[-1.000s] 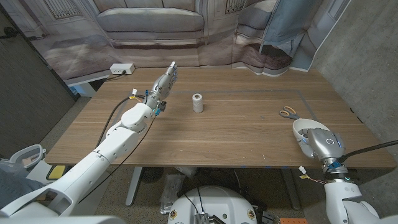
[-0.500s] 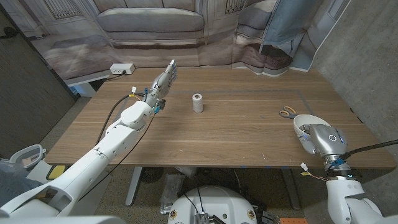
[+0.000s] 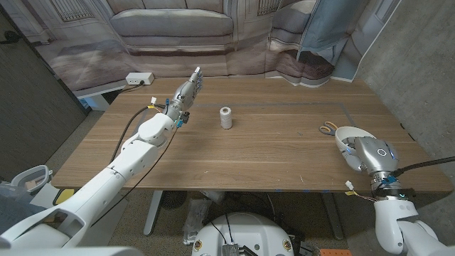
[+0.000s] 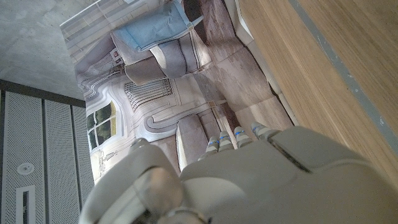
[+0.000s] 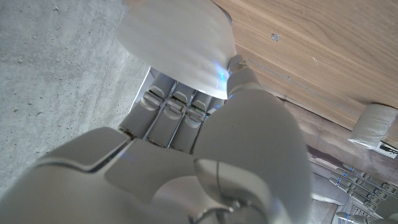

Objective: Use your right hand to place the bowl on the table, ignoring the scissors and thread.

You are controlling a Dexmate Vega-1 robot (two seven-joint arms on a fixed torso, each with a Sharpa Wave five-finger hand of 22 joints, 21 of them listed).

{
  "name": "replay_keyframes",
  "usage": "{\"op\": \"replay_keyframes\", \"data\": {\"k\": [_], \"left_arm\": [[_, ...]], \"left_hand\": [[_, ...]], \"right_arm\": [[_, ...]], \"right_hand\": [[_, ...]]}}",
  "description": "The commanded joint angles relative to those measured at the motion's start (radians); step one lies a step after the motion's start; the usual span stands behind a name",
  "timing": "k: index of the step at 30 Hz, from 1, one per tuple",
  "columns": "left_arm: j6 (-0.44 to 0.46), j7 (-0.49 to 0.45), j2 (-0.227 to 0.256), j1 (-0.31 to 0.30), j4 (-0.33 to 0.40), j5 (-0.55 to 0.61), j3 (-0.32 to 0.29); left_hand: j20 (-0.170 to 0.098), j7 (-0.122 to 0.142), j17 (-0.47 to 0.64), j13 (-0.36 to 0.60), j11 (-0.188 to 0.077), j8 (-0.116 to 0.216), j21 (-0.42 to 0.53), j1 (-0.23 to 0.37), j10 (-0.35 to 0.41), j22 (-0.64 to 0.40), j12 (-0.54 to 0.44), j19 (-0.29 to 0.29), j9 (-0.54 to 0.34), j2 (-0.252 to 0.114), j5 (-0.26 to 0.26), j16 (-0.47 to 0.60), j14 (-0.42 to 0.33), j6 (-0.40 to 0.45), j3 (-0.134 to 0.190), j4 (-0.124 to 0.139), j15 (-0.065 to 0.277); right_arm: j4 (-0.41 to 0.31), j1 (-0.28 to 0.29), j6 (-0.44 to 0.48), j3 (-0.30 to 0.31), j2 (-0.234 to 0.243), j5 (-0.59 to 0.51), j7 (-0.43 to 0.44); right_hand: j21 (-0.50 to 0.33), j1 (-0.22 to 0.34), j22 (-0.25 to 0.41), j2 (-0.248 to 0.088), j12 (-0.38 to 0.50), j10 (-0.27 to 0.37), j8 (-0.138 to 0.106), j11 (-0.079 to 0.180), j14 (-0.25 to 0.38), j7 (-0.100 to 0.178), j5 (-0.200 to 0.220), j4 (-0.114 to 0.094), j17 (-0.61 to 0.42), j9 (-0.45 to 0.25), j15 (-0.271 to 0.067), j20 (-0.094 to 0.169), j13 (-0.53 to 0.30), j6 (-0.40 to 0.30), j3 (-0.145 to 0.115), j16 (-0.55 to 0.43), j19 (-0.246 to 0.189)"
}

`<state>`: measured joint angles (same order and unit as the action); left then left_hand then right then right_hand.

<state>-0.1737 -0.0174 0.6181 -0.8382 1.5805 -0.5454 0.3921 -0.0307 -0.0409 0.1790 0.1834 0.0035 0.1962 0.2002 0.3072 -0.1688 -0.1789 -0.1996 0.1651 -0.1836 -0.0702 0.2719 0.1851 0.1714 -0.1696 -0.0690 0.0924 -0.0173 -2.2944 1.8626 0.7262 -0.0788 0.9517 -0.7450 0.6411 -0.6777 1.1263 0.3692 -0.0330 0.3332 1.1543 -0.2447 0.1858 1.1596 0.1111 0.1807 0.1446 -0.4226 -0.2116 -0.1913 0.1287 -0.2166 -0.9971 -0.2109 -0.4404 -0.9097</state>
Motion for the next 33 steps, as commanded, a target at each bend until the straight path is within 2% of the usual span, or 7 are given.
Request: {"op": "replay_keyframes", "data": {"k": [1, 19, 33], "left_arm": [[0.008, 0.003, -0.002, 0.014, -0.008, -0.001, 0.002], [0.013, 0.004, 0.005, 0.013, -0.007, -0.005, -0.002], [0.015, 0.003, 0.009, 0.013, -0.008, -0.006, -0.006]], "left_hand": [[-0.017, 0.0, 0.004, 0.002, 0.0, -0.001, 0.0, 0.003, -0.016, -0.002, 0.0, 0.017, -0.004, -0.008, -0.001, 0.001, 0.025, -0.003, -0.008, 0.0, -0.002], [-0.018, -0.001, 0.004, 0.002, 0.001, -0.001, 0.0, 0.005, -0.016, -0.002, -0.001, 0.018, -0.004, -0.009, 0.0, 0.002, 0.024, -0.004, -0.011, 0.0, -0.003], [-0.017, -0.001, 0.004, 0.002, 0.0, -0.001, 0.0, 0.007, -0.016, -0.002, -0.001, 0.018, -0.004, -0.01, 0.0, 0.002, 0.025, -0.004, -0.013, 0.0, -0.003]], "right_arm": [[0.003, -0.009, -0.038, 0.029, -0.024, -0.025, -0.029], [0.025, -0.03, -0.093, 0.041, -0.062, -0.064, -0.044], [0.063, -0.078, -0.144, 0.036, -0.077, -0.066, -0.044]], "right_hand": [[-0.011, 0.091, 0.005, -0.083, 0.003, 0.005, 0.0, 0.003, 0.048, 0.066, 0.003, -0.003, -0.004, -0.006, -0.046, 0.082, -0.006, -0.071, 0.0, -0.003, 0.005], [-0.027, 0.094, 0.014, -0.085, 0.003, 0.005, 0.004, 0.004, 0.046, 0.068, 0.004, -0.005, -0.012, -0.008, -0.046, 0.082, -0.01, -0.072, 0.007, 0.0, 0.017], [-0.043, 0.097, 0.022, -0.087, 0.001, 0.007, 0.007, 0.004, 0.048, 0.068, 0.004, -0.007, -0.019, -0.01, -0.046, 0.083, -0.013, -0.074, 0.012, 0.0, 0.025]]}}
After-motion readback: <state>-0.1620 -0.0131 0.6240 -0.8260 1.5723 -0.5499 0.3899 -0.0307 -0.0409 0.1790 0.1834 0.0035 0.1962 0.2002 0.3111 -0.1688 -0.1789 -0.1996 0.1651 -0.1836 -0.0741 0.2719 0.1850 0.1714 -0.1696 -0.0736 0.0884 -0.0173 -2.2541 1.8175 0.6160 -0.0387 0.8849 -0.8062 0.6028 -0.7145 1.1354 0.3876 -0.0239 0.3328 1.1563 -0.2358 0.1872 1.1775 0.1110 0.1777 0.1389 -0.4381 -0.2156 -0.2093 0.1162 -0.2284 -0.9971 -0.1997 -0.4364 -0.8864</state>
